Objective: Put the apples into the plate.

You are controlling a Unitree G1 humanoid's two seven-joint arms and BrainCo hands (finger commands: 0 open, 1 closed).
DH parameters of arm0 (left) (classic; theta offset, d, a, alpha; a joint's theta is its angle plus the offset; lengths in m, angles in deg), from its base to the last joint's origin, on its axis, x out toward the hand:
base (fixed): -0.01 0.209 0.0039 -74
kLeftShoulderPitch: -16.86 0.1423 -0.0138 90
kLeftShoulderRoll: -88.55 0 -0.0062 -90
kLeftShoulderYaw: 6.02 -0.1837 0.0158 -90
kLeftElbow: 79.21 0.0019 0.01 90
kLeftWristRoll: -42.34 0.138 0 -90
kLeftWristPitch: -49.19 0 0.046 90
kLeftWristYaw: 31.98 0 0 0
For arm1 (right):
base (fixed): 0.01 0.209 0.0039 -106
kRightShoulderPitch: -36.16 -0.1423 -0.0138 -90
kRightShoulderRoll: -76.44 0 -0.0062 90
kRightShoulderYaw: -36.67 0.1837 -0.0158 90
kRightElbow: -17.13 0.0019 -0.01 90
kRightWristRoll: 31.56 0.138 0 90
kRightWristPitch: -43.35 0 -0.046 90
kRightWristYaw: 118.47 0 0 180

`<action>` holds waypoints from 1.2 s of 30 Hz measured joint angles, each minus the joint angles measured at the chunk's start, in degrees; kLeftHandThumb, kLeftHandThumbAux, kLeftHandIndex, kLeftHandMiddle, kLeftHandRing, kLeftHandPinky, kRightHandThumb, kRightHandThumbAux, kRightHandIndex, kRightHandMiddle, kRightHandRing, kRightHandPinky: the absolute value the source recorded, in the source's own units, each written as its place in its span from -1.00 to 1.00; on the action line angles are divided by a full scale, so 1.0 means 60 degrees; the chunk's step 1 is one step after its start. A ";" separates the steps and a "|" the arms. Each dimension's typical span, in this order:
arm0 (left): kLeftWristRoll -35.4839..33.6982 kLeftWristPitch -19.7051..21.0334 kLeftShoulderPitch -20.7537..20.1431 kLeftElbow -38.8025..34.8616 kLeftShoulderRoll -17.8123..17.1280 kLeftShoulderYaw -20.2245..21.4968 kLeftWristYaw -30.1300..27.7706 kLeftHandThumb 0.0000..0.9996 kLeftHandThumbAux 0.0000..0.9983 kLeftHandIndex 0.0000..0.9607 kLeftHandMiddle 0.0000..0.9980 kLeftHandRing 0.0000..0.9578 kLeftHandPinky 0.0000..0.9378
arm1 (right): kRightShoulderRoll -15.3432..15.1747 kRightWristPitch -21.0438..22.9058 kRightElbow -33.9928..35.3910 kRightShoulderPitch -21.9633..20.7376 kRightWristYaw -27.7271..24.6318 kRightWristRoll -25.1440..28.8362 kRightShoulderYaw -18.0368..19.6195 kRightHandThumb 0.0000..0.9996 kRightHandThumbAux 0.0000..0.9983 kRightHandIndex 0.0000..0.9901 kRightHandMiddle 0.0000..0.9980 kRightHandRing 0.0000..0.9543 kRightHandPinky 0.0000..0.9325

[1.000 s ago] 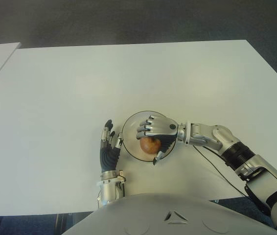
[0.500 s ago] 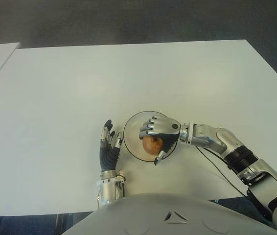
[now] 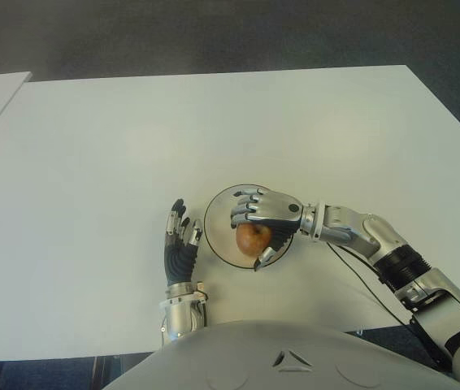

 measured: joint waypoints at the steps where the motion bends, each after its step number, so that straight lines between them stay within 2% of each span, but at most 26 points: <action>1: 0.0000 0.0000 0.0000 0.0000 0.0000 0.0000 0.0000 -1.00 0.09 -1.00 -1.00 -1.00 -1.00 | 0.0019 0.0000 0.0013 0.0000 0.0002 0.0000 0.0011 -0.86 -0.43 -1.00 -1.00 -1.00 -1.00; 21: -0.0006 0.0001 0.0029 -0.0008 0.0000 0.0001 0.0003 -0.96 0.15 -1.00 -1.00 -1.00 -1.00 | 0.0181 0.0222 0.0134 0.0081 -0.0266 0.0177 0.0248 -0.76 -0.42 -1.00 -1.00 -1.00 -1.00; 36: 0.0010 0.0004 0.0049 -0.0010 0.0000 0.0001 0.0004 -0.93 0.15 -1.00 -1.00 -1.00 -1.00 | 0.0255 0.0373 0.0181 0.0078 -0.0601 0.0288 0.0339 -0.82 -0.42 -1.00 -1.00 -1.00 -1.00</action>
